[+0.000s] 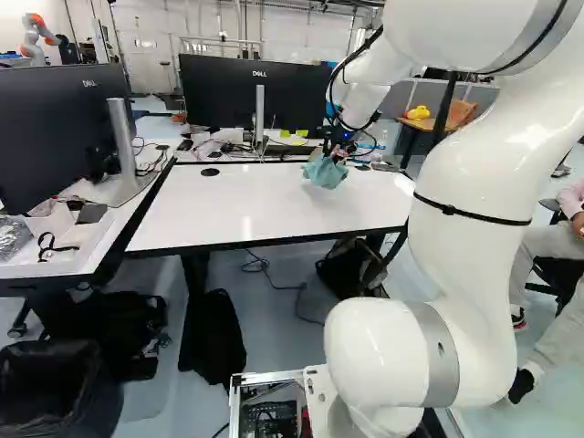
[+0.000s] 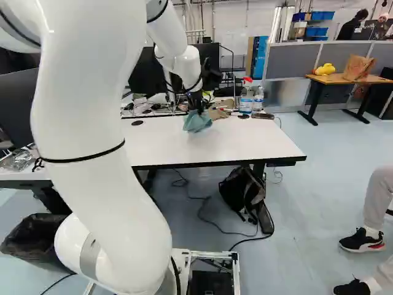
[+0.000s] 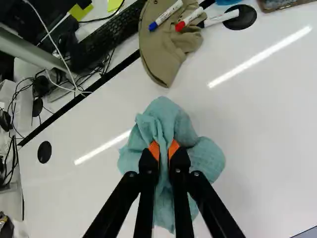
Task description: Clean the table with the green towel
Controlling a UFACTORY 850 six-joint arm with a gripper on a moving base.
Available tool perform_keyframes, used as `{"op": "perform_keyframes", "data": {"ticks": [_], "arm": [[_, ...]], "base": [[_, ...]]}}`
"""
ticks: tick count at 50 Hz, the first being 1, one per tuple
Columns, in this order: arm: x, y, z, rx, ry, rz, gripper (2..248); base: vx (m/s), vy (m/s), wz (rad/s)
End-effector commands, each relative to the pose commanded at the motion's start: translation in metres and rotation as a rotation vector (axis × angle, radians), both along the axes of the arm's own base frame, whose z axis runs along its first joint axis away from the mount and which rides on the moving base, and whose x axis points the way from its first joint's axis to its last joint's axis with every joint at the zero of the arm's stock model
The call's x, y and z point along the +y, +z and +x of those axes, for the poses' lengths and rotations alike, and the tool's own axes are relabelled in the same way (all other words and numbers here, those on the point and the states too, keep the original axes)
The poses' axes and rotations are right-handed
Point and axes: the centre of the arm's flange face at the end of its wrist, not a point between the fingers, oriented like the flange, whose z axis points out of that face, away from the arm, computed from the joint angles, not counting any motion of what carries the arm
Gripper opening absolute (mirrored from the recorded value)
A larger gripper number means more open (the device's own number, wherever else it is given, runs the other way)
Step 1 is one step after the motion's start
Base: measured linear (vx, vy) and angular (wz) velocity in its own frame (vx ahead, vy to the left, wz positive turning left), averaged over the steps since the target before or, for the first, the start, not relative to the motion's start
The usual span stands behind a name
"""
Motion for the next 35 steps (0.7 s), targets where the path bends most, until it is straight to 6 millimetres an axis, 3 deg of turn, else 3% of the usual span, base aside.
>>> {"op": "perform_keyframes", "data": {"ticks": [35], "arm": [[-0.063,-0.002,0.028,-0.018,-0.092,-0.004,41]], "base": [[0.000,0.000,0.000]]}}
